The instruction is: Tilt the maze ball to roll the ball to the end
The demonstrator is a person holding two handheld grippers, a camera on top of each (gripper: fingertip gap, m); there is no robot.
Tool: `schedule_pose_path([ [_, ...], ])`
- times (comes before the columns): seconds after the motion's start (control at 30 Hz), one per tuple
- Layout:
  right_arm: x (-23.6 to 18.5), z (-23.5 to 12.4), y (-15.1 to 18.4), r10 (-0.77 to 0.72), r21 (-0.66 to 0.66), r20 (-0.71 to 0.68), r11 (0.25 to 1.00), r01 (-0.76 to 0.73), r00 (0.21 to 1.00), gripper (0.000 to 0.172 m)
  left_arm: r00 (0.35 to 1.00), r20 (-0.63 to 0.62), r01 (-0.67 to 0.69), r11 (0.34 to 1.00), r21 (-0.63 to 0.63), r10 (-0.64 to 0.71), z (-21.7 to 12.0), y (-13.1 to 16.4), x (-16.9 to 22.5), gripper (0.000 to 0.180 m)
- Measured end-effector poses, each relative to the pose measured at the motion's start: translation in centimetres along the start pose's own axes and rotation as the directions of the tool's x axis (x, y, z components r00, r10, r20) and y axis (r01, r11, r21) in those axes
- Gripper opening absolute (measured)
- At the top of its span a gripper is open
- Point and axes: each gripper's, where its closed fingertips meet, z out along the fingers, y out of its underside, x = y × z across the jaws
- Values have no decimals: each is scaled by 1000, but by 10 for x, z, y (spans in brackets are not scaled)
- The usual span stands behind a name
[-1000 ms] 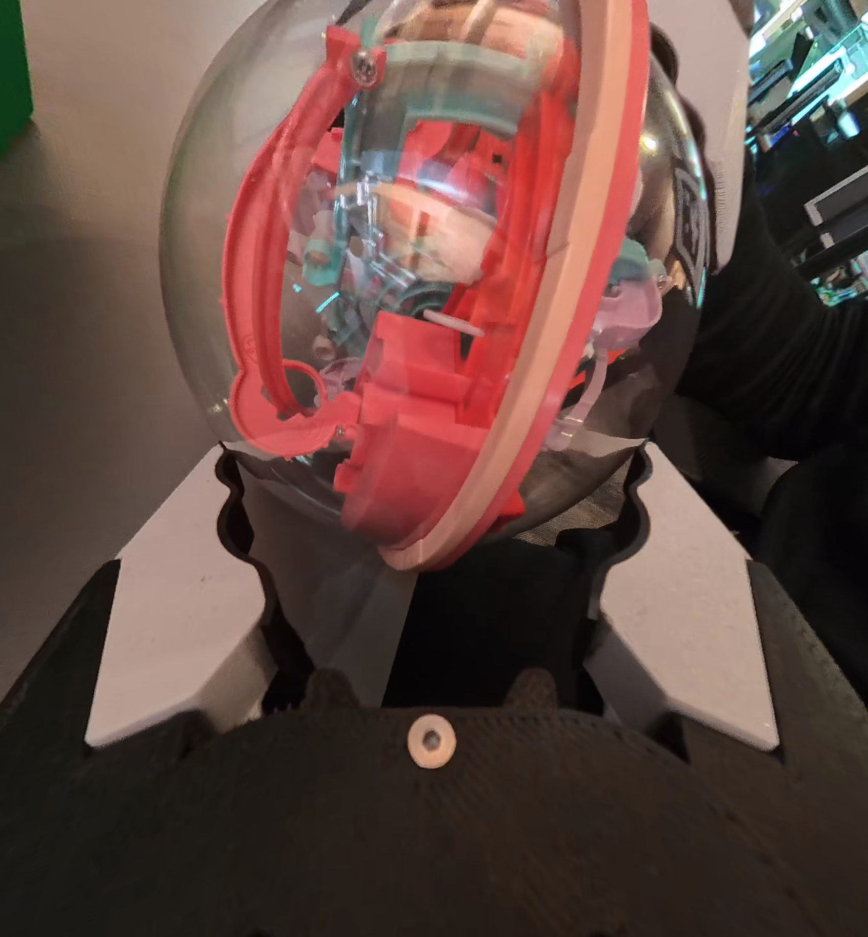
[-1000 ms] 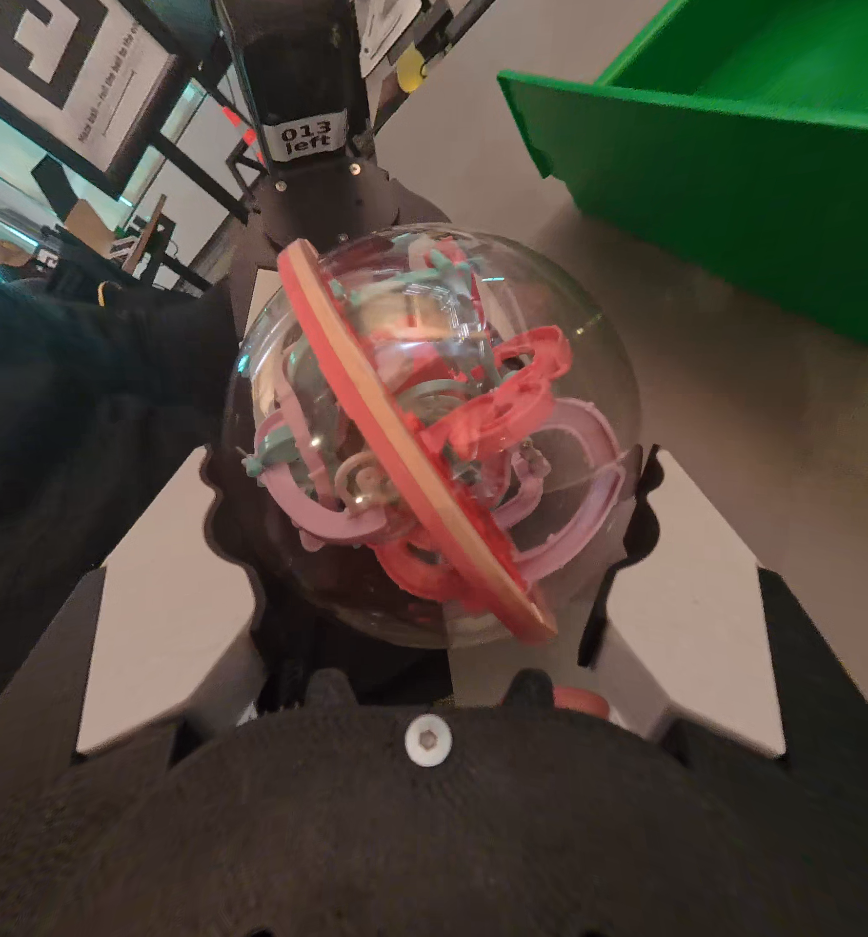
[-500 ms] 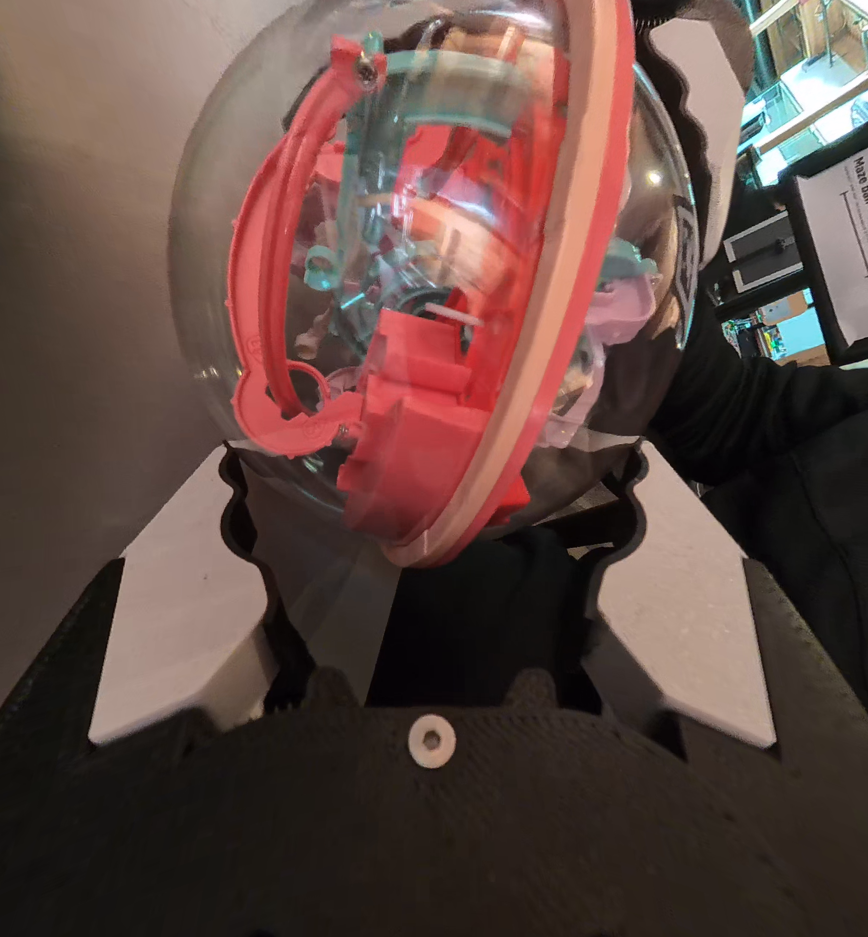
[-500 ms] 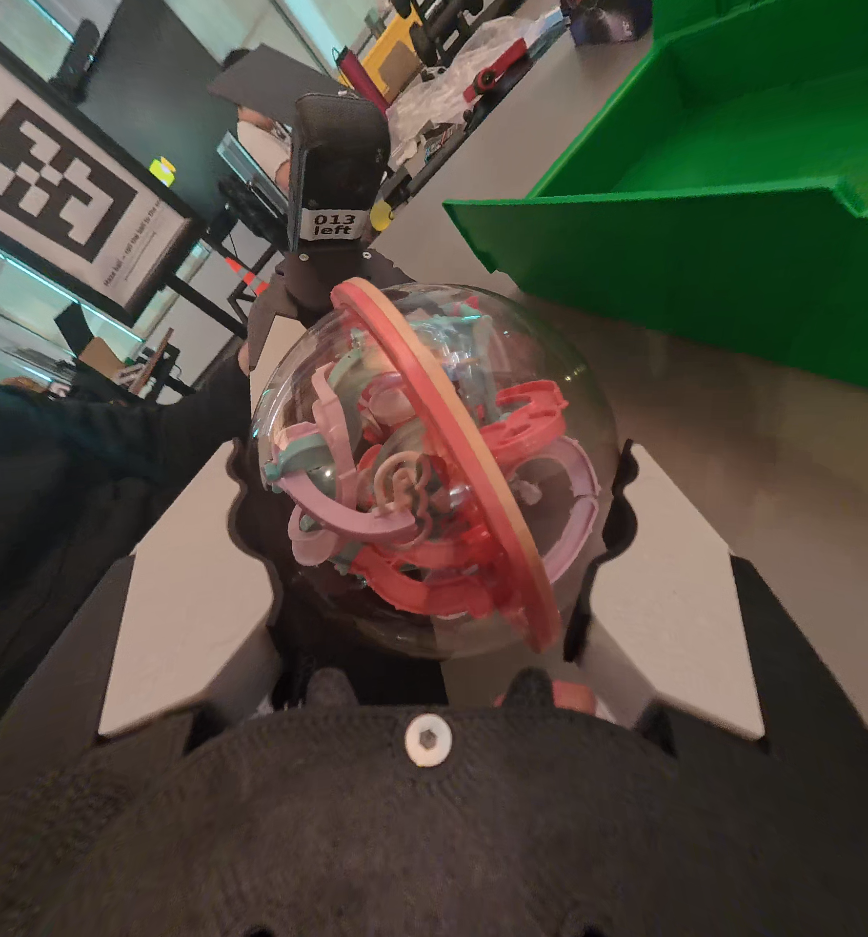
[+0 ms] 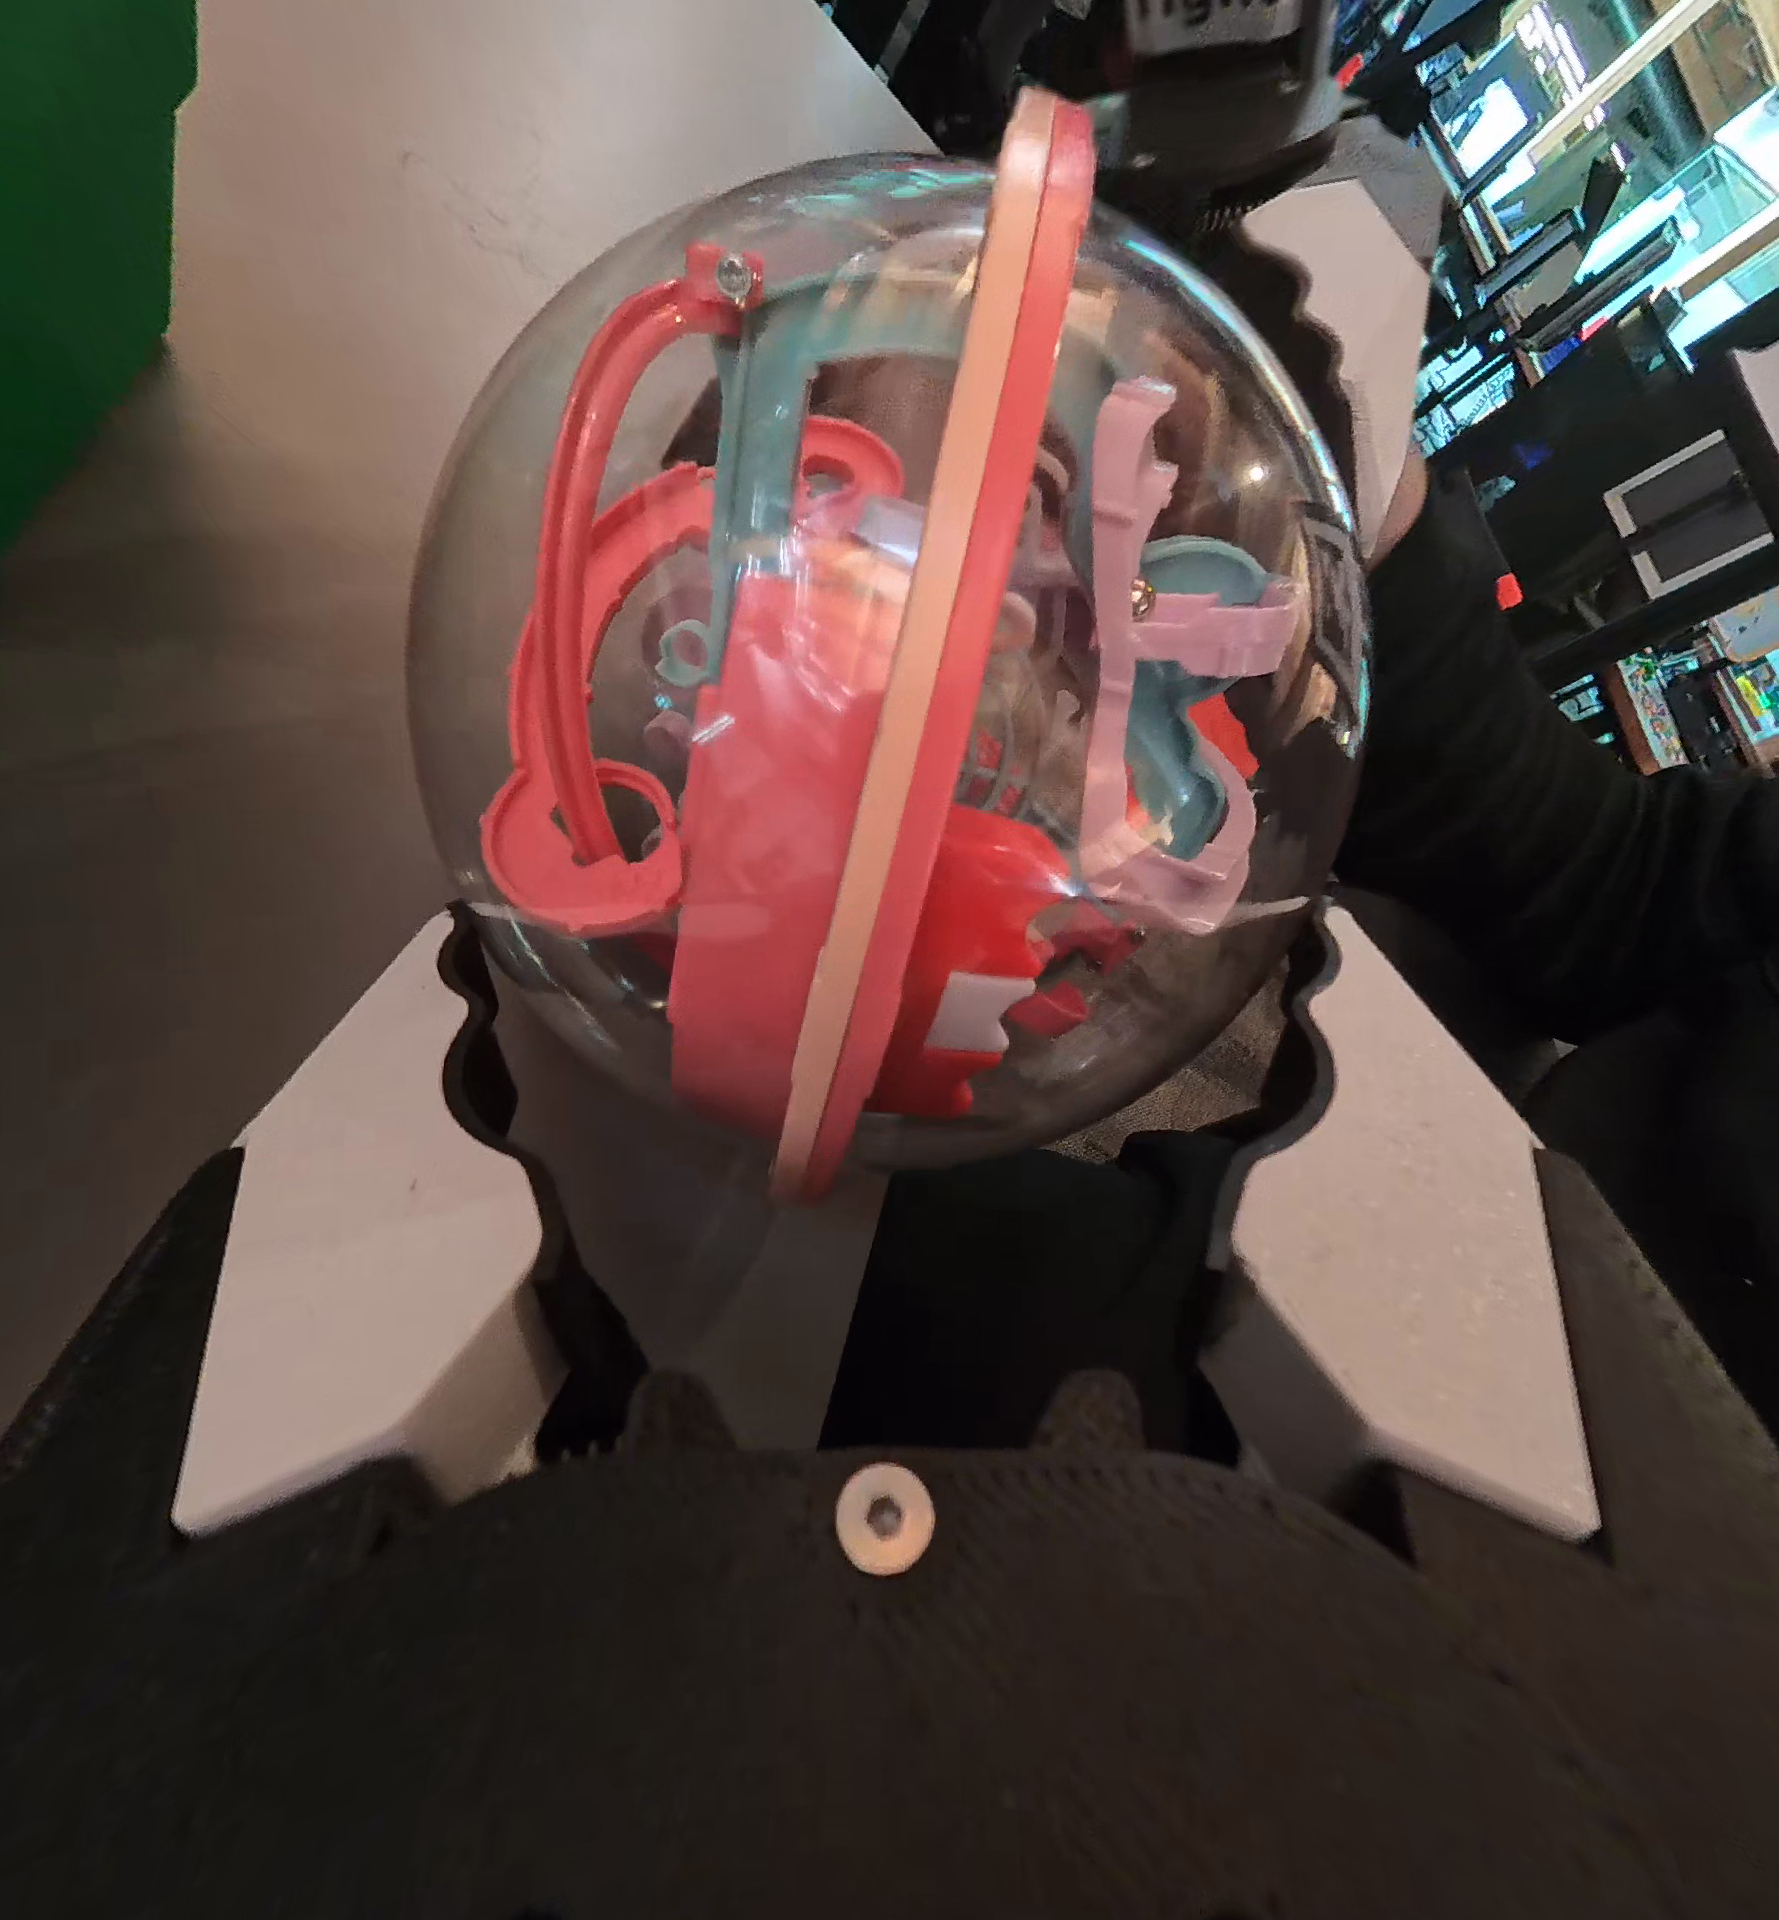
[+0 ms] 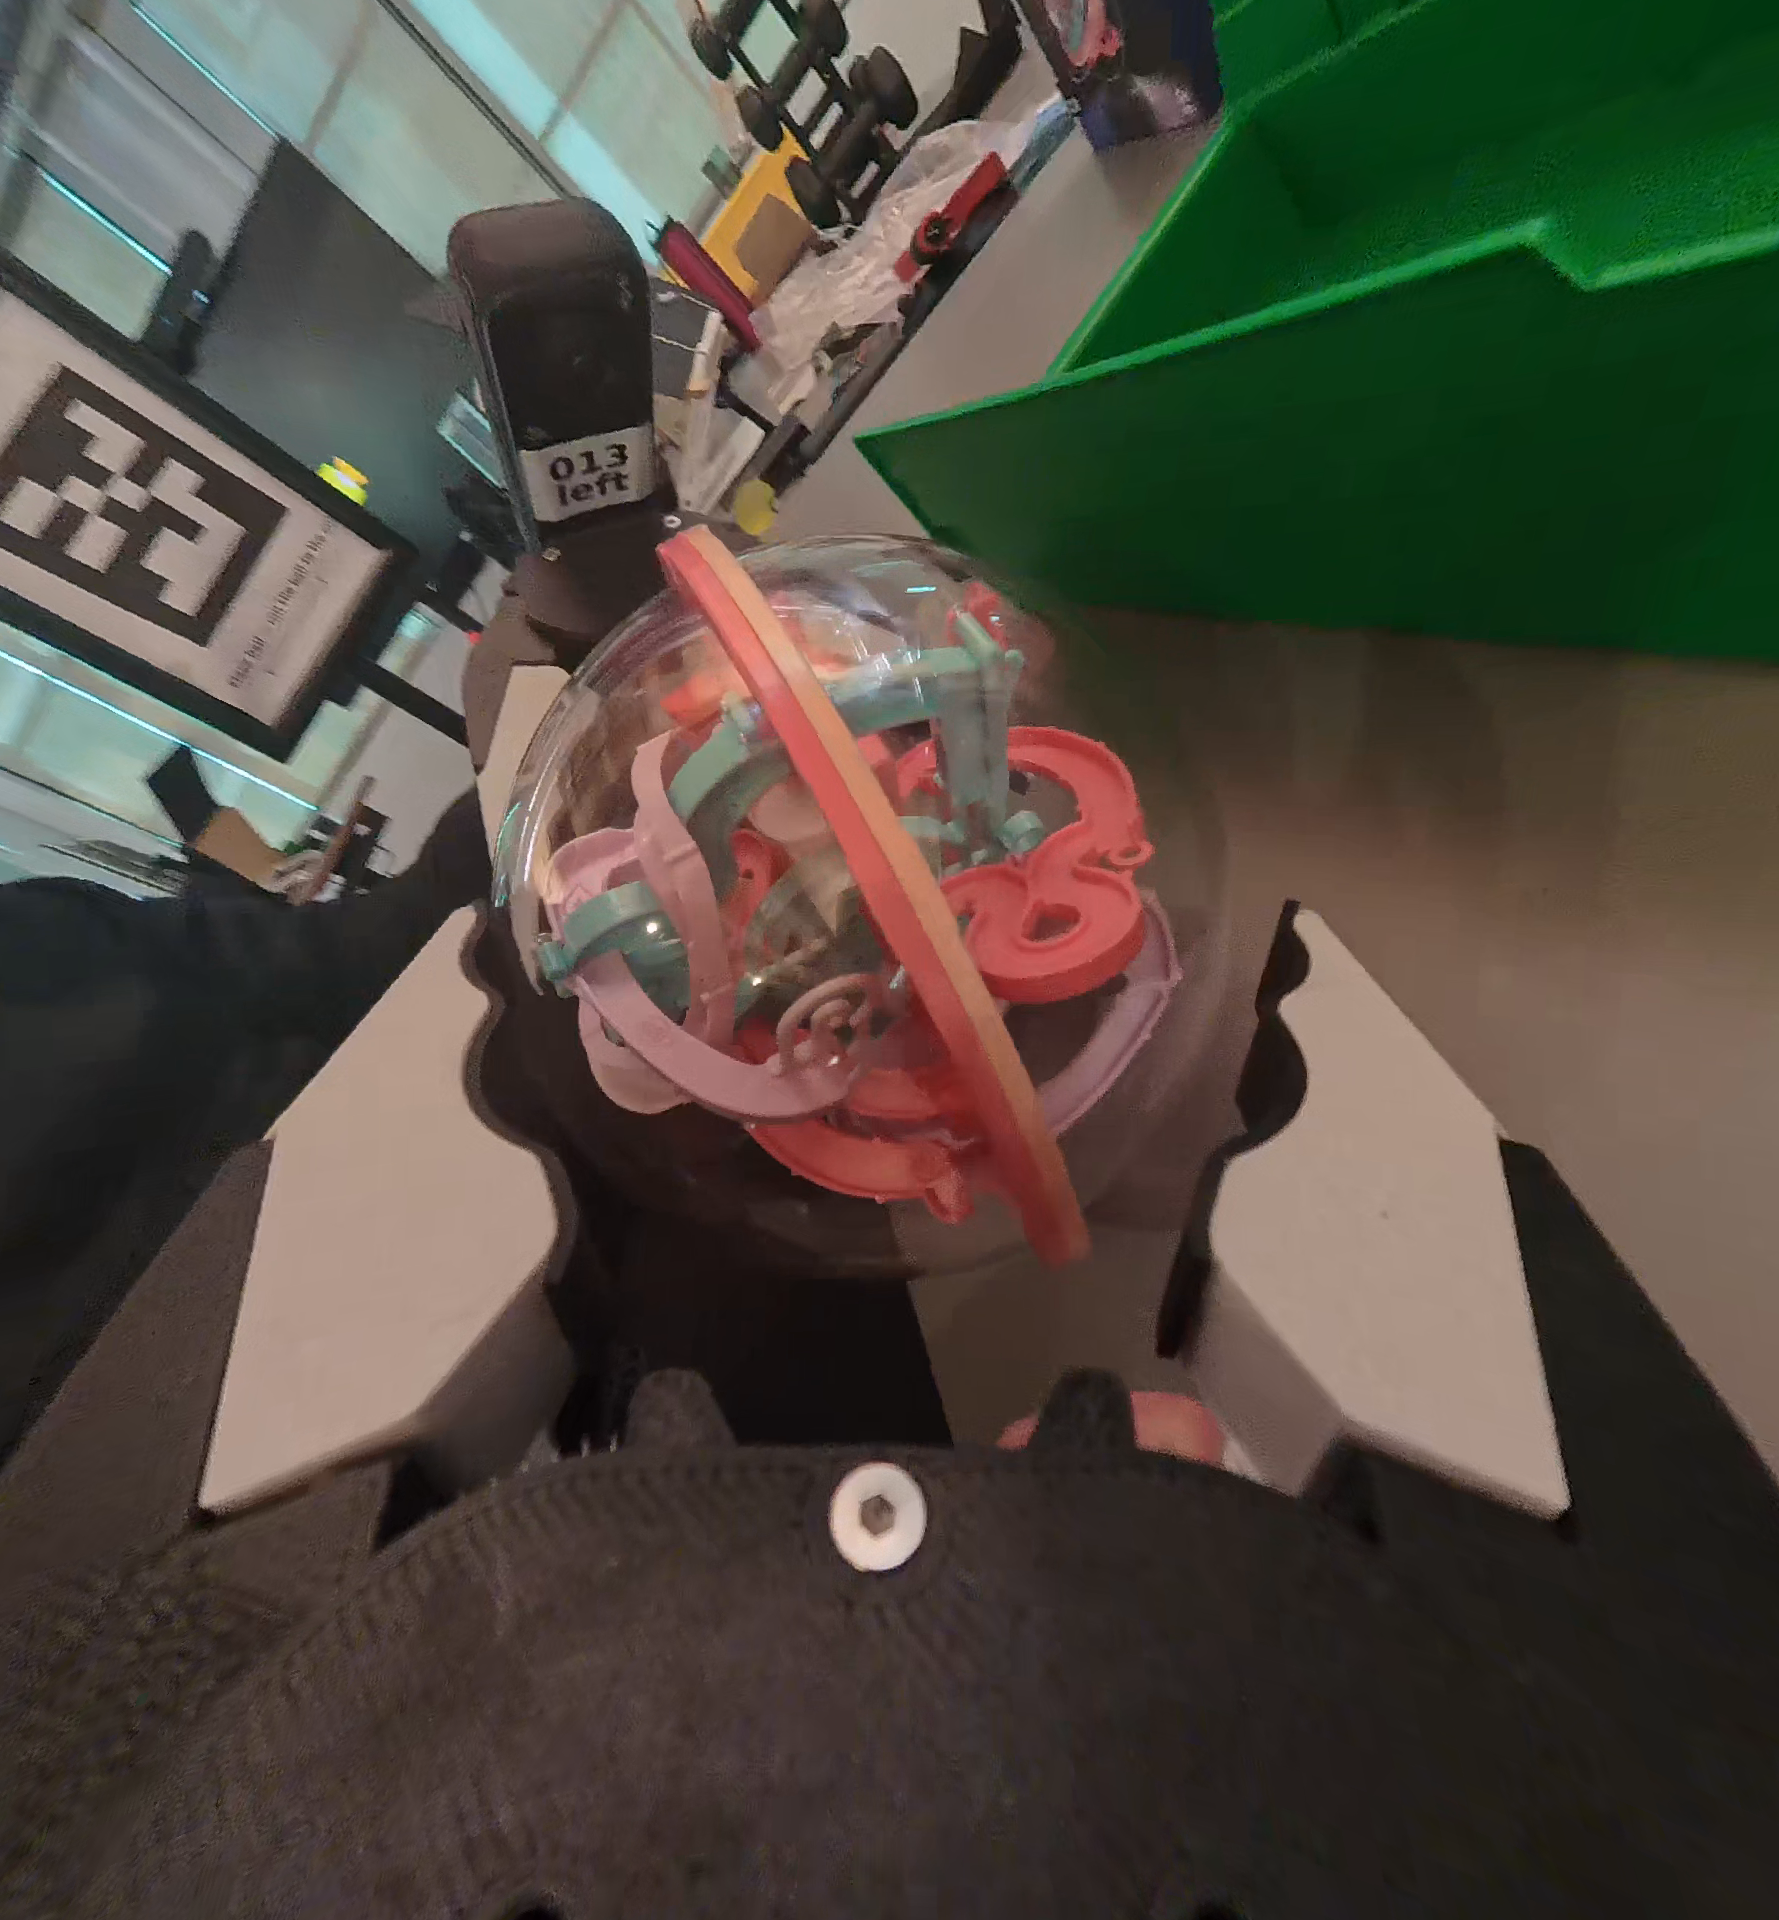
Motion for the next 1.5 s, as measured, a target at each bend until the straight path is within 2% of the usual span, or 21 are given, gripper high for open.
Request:
schedule_pose_path([
  [0.13, -1, -12, -8, -130, -24, -84, 991, 128, 988, 133, 1000, -2, -4, 1000, -22, 4, 3, -2, 2, 144],
  [0.23, -8, -17, -10, -174, -42, -71, 984, 172, 982, 112, 1000, -11, 11, 1000, -29, -12, 5, -6, 1, 144],
  [0.37, -6, -22, -9, -140, -35, -58, 990, 138, 988, 112, 1000, -13, 21, 999, -51, -21, 8, -10, 1, 144],
  [0.53, 3, -28, -6, -21, 20, -22, 1000, 21, 1000, 112, 998, -12, 59, 998, -22, -60, 11, -23, -2, 144],
  [0.83, 10, -34, 4, 72, 95, 59, 992, -77, 996, 111, 998, 40, 44, 998, -44, -43, 12, -35, -4, 144],
  [1.0, 11, -37, 9, 55, 110, 49, 992, -60, 997, 111, 999, 46, 19, 996, -82, -15, 14, -39, -3, 144],
  [1.1, 12, -41, 4, -33, 123, -31, 992, 36, 999, 114, 999, 36, 26, 996, -82, -23, 15, -42, -4, 144],
  [1.23, 7, -44, -1, -125, 111, -80, 985, 133, 989, 104, 999, 23, 48, 995, -82, -47, 17, -46, -6, 144],
  [1.37, 9, -44, -1, -92, 100, -71, 990, 99, 993, 104, 997, 4, 74, 993, -97, -73, 20, -51, -9, 144],
  [1.5, 14, -47, 0, 4, 112, -53, 994, 2, 999, 104, 994, -9, 106, 989, -107, -107, 23, -58, -12, 144],
])
